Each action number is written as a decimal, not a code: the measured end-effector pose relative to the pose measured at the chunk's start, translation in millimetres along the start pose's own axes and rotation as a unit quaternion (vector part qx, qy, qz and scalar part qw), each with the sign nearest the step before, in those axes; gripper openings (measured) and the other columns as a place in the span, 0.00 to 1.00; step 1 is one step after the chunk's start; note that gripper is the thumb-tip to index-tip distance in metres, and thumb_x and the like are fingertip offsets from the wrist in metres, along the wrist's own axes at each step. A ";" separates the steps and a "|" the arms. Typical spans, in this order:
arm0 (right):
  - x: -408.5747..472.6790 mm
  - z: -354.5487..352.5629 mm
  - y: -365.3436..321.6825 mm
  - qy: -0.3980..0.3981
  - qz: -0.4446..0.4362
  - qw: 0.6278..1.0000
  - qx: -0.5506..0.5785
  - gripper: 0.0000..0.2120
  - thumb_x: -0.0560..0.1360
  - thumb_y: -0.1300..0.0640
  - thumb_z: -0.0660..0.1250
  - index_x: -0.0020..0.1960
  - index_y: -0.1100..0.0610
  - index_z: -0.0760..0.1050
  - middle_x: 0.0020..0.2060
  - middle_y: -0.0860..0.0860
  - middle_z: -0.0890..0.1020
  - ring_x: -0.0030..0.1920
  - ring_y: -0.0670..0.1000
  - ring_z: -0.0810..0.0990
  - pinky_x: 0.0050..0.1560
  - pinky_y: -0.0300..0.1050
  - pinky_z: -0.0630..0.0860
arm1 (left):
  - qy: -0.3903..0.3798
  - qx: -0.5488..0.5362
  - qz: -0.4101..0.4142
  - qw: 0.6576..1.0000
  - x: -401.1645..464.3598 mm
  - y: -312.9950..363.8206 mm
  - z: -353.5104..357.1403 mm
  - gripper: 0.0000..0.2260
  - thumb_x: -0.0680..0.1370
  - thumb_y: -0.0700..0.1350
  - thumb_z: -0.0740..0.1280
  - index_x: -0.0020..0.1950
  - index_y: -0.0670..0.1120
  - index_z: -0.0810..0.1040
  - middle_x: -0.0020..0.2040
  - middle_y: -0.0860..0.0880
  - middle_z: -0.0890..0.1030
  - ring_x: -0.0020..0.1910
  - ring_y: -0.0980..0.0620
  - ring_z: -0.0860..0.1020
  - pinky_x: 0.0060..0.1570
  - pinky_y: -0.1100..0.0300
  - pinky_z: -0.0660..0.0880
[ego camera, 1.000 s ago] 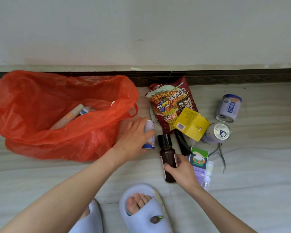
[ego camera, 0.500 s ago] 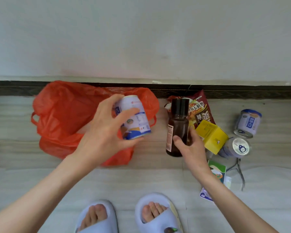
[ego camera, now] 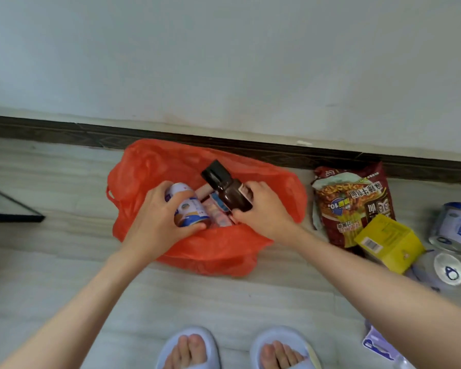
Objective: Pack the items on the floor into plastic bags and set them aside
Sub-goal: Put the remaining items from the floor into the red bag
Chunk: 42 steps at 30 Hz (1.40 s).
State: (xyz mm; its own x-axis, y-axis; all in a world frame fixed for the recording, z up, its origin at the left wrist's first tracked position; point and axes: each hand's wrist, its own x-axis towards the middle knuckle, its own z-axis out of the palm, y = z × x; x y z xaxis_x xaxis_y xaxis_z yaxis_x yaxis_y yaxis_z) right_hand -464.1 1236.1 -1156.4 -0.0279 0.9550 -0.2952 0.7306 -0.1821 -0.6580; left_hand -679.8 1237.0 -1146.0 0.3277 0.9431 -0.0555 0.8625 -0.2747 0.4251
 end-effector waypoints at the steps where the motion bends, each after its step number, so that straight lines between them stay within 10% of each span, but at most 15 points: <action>1: -5.9 7.2 8.0 -0.011 0.006 1.000 -0.010 0.21 0.65 0.55 0.72 0.56 0.60 0.72 0.53 0.56 0.74 0.56 0.56 0.72 0.54 0.42 0.66 | 0.001 -0.001 -0.002 1.000 -5.6 -1.4 6.0 0.29 0.61 0.52 0.79 0.59 0.45 0.77 0.58 0.37 0.72 0.53 0.37 0.72 0.53 0.52 0.70; 11: -27.6 16.5 22.8 -0.030 -0.003 0.997 -0.076 0.27 0.71 0.54 0.68 0.67 0.58 0.65 0.59 0.56 0.73 0.60 0.57 0.71 0.59 0.46 0.67 | -0.040 0.006 -0.034 0.999 -18.6 0.8 32.8 0.28 0.63 0.53 0.77 0.60 0.46 0.76 0.63 0.35 0.71 0.60 0.36 0.72 0.52 0.47 0.74; 16: -45.3 7.3 21.5 -0.010 -0.037 0.998 -0.059 0.26 0.75 0.55 0.64 0.71 0.54 0.62 0.65 0.52 0.70 0.64 0.52 0.69 0.62 0.42 0.65 | -0.061 0.037 0.018 0.997 -23.2 14.6 30.6 0.25 0.72 0.60 0.61 0.62 0.46 0.75 0.67 0.39 0.70 0.68 0.39 0.67 0.62 0.44 0.69; 23: -109.0 -44.1 80.4 0.134 0.006 0.991 -0.023 0.18 0.76 0.52 0.59 0.65 0.56 0.70 0.61 0.51 0.74 0.63 0.50 0.70 0.62 0.37 0.62 | -0.010 0.017 0.123 0.992 -33.7 86.7 39.6 0.24 0.75 0.57 0.58 0.68 0.48 0.69 0.73 0.42 0.62 0.74 0.43 0.53 0.67 0.48 0.58; 32: -129.3 -94.3 161.5 0.287 0.074 0.950 -0.099 0.23 0.71 0.49 0.66 0.62 0.61 0.71 0.58 0.59 0.75 0.59 0.53 0.68 0.60 0.40 0.62 | -0.034 0.029 0.272 0.961 40.0 177.9 95.6 0.25 0.74 0.46 0.67 0.69 0.43 0.66 0.70 0.40 0.67 0.72 0.42 0.59 0.71 0.52 0.57; 38: -127.8 -96.6 184.2 0.165 0.152 0.969 -0.101 0.51 0.60 0.48 0.78 0.74 0.59 0.53 0.72 0.58 0.60 0.72 0.58 0.58 0.69 0.54 0.62 | -0.199 0.052 0.146 0.968 101.6 217.1 125.8 0.38 0.75 0.59 0.61 0.75 0.47 0.44 0.76 0.42 0.46 0.75 0.44 0.47 0.70 0.49 0.56; 42: -135.3 -97.8 190.7 0.164 0.126 0.972 -0.115 0.53 0.60 0.52 0.79 0.73 0.52 0.47 0.71 0.58 0.62 0.70 0.60 0.63 0.63 0.57 0.69 | -0.204 -0.010 0.076 0.976 121.5 237.1 147.0 0.40 0.72 0.59 0.66 0.75 0.45 0.49 0.71 0.41 0.62 0.68 0.41 0.61 0.65 0.50 0.60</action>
State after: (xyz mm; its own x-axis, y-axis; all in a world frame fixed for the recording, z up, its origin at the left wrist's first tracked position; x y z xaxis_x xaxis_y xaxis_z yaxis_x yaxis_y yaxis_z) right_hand -254.2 1095.0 -1174.1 0.3624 0.9172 -0.1654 0.8209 -0.3981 -0.4095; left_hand -378.8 1258.9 -1184.7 0.5803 0.7385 -0.3434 0.7862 -0.3978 0.4729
